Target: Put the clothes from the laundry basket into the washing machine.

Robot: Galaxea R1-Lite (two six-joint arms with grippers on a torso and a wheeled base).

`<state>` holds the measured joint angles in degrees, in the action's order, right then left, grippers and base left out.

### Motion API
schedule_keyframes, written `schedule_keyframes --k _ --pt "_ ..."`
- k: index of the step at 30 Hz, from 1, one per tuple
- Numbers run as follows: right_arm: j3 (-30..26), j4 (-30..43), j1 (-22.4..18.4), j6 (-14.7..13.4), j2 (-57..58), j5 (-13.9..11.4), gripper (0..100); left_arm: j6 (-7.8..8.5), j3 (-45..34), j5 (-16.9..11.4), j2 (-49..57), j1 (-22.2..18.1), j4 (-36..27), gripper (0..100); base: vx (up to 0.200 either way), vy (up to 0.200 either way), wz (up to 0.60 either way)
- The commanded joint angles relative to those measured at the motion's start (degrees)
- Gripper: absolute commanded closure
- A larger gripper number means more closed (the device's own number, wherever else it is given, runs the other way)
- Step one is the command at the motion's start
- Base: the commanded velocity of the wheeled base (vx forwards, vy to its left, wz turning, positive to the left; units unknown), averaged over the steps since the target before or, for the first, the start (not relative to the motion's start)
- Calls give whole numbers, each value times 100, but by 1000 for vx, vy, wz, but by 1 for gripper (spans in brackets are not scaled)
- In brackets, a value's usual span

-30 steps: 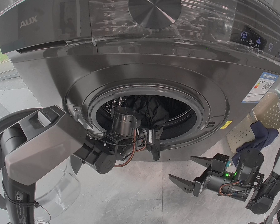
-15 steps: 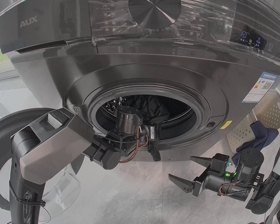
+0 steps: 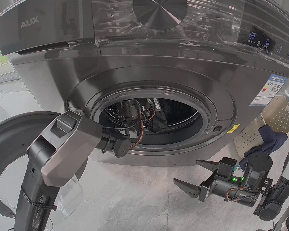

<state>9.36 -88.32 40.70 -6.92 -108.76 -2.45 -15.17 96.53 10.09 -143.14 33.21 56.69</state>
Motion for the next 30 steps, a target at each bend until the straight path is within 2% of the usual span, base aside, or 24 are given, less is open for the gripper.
schedule_keyframes --k 1,5,13,14,18,22,25,27,28,29,30 --pt "4 -1 -1 -2 4 -1 0 5 683 72 -592 -236 18 100 0 0 0" --pt "4 -10 -10 -2 4 -1 0 14 1299 124 -829 -350 -158 100 0 0 0" --pt "4 -10 -1 -2 -22 -1 0 14 1272 160 -794 -306 -255 100 0 0 0" --pt "4 -1 -10 -2 -22 -1 0 14 1272 160 -794 -315 -263 0 0 0 0" --pt "4 -1 -10 -2 -13 -1 0 22 1132 160 -741 -271 -246 0 0 0 0" --pt "-5 -10 -10 -2 -13 -1 0 40 464 160 -355 -78 -237 0 0 0 0" --pt "-5 -10 -1 -2 -13 -1 0 128 -2 151 -109 89 -193 0 0 0 0" --pt "-13 -1 8 -2 -13 -1 0 444 -600 72 129 221 -88 0 0 0 0" --pt "-13 -1 8 -2 -13 -1 0 444 -600 72 129 221 -88 0 0 0 0" --pt "-31 -1 16 -2 -13 -1 0 805 -1057 45 252 318 185 0 0 0 0" --pt "-40 -1 16 -2 -4 8 0 1007 -1268 28 278 353 378 0 0 0 0"
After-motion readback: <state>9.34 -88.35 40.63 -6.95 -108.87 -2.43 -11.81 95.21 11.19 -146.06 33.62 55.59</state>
